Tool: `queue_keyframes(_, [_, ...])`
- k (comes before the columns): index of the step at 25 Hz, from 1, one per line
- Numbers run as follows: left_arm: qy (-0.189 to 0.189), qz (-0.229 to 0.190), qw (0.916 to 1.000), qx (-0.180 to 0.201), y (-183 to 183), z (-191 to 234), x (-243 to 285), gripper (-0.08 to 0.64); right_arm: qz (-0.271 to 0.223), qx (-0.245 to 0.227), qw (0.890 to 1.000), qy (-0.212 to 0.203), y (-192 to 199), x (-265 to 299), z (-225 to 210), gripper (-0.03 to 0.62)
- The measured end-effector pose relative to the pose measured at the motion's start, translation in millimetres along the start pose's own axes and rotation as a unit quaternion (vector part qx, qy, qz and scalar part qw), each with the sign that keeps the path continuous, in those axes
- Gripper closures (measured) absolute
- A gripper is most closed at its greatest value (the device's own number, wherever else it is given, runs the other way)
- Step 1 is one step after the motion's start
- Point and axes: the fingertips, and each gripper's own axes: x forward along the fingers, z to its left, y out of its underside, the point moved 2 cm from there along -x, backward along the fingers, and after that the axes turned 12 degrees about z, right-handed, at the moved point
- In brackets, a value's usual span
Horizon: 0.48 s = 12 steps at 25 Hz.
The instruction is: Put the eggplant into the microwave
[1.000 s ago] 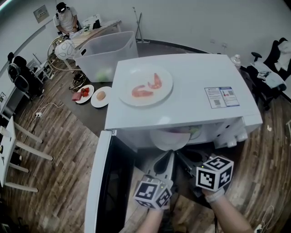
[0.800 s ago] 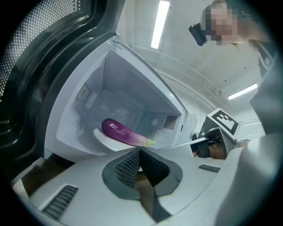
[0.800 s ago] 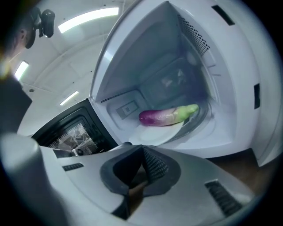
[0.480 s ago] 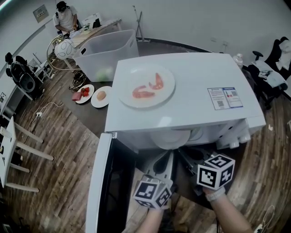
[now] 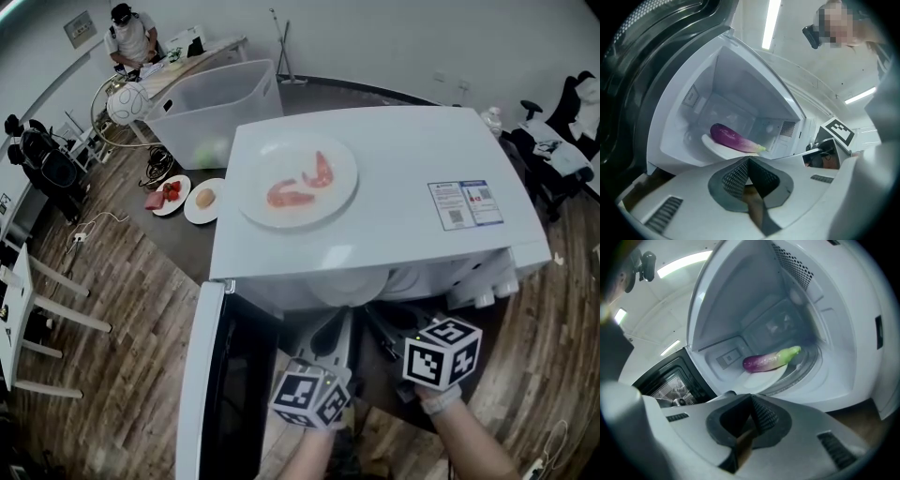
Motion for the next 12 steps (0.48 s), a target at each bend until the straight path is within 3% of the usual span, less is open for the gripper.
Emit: queue_keyframes(12, [0.008, -0.001, 0.9999, -0.012, -4.3, 3.8, 7.8, 0.558, -0.005, 0.014, 1.000, -0.009, -5.7, 4.2, -1.1, 0.591])
